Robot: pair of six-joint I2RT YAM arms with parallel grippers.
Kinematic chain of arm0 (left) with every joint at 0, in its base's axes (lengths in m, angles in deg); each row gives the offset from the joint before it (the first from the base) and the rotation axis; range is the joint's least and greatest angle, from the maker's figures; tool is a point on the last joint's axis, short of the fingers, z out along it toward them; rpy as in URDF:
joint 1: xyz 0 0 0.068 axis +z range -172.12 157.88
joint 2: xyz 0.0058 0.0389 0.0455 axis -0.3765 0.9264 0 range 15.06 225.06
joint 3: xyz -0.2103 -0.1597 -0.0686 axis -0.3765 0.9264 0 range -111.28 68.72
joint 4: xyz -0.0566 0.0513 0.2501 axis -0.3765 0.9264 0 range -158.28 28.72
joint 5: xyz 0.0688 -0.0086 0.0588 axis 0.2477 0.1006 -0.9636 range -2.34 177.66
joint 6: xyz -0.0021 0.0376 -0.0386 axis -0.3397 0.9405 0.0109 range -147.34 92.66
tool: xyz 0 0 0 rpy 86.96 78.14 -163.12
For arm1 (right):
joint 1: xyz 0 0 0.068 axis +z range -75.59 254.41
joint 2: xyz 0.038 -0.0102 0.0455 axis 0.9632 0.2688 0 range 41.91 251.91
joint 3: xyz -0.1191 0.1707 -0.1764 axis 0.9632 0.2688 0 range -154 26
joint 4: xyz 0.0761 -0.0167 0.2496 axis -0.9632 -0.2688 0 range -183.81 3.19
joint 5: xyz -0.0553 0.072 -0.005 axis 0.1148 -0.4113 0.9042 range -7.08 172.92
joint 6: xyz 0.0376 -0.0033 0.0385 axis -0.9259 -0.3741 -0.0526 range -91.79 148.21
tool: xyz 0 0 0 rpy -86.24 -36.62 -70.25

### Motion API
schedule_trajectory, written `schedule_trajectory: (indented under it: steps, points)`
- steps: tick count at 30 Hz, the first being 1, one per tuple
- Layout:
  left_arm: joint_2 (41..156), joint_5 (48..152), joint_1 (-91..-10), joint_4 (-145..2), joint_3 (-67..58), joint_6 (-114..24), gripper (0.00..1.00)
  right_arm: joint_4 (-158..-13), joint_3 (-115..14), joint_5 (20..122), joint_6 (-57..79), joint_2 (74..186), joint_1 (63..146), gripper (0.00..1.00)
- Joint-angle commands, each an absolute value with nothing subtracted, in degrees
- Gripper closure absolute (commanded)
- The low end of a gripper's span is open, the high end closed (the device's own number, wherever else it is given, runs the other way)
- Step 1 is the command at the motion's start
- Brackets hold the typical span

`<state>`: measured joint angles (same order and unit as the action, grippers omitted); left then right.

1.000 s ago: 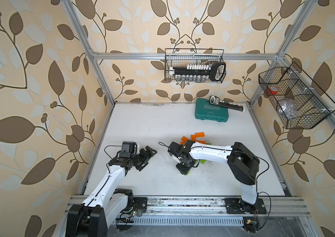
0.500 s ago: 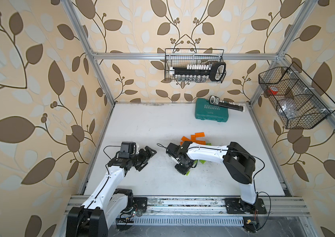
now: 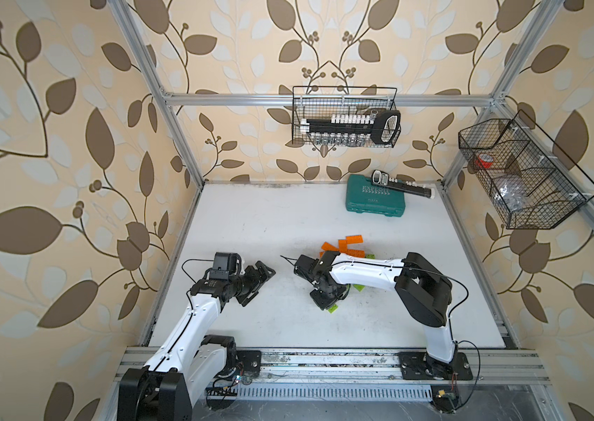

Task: Assemble a small pinwheel with lego
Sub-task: Adjust the lego brick at the center of the board.

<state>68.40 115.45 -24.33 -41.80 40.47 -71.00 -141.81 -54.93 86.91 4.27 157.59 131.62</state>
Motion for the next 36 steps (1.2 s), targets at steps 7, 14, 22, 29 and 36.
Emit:
schedule_trajectory:
  steps: [7,14,22,29,36]
  points:
    - [68.52,99.91,-40.21,-36.19,34.25,-70.22,0.02,-144.66,-55.31,88.27,-9.34,158.99,132.05,0.75]
    - [68.5,96.71,-46.46,-37.76,36.28,-73.65,0.01,-139.81,-53.37,82.69,-12.37,157.91,132.06,0.75]
    - [68.5,95.68,-46.55,-37.08,36.2,-72.67,0.01,-141.04,-53.1,85.32,-12.64,157.75,131.98,0.53]
    - [69.76,92.39,-49.55,-37.65,34.51,-71.39,0.01,-139.69,-49.18,90.36,-16.45,147.77,131.45,0.32]
    - [80.77,88.03,-58.22,-42.58,27.85,-69.11,0.01,-132.66,-38.76,88.69,-27.13,137.96,123.86,0.26]
